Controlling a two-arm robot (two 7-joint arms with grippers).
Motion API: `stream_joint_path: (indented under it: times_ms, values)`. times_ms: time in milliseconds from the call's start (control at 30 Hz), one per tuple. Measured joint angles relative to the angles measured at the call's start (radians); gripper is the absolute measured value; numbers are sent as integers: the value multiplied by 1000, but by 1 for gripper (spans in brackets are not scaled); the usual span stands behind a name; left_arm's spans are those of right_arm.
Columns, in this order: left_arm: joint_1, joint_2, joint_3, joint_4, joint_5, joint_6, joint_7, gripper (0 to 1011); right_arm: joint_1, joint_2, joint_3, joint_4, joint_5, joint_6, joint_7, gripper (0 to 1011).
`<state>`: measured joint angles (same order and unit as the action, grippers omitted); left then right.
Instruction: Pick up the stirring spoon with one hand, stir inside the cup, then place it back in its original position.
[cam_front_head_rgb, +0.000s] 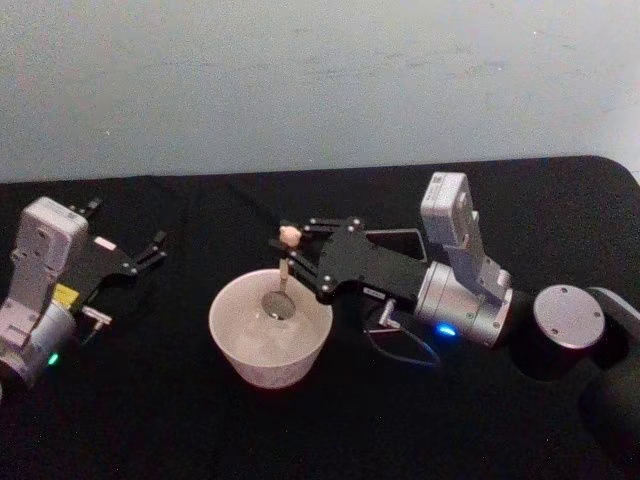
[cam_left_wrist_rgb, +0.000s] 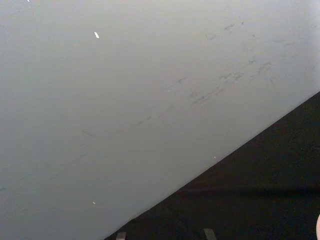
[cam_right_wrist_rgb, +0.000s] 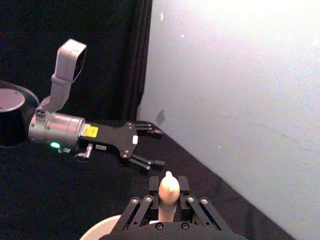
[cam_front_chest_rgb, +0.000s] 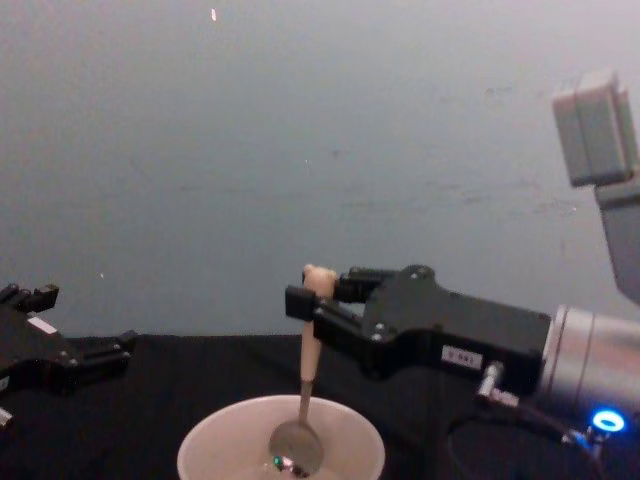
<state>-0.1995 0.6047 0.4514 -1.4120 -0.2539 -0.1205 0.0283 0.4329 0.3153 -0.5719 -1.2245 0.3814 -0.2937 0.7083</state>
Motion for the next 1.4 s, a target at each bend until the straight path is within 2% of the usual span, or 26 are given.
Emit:
stream_joint_path:
  times_ms: [367, 600, 833, 1200, 1400]
  values:
    - [0, 0, 0, 0, 0, 0, 0, 1001, -33, 49, 53, -139, 13, 46, -53, 213]
    - [0, 0, 0, 0, 0, 0, 0, 1001, -66, 96, 107, -239, 47, 63, -77, 213]
    - [0, 0, 0, 0, 0, 0, 0, 1001, -97, 140, 158, -306, 72, 66, -94, 213]
    - [0, 0, 0, 0, 0, 0, 0, 1001, -148, 205, 224, -361, 94, 63, -102, 213]
    - [0, 0, 0, 0, 0, 0, 0, 1001, -171, 223, 239, -363, 98, 64, -102, 213]
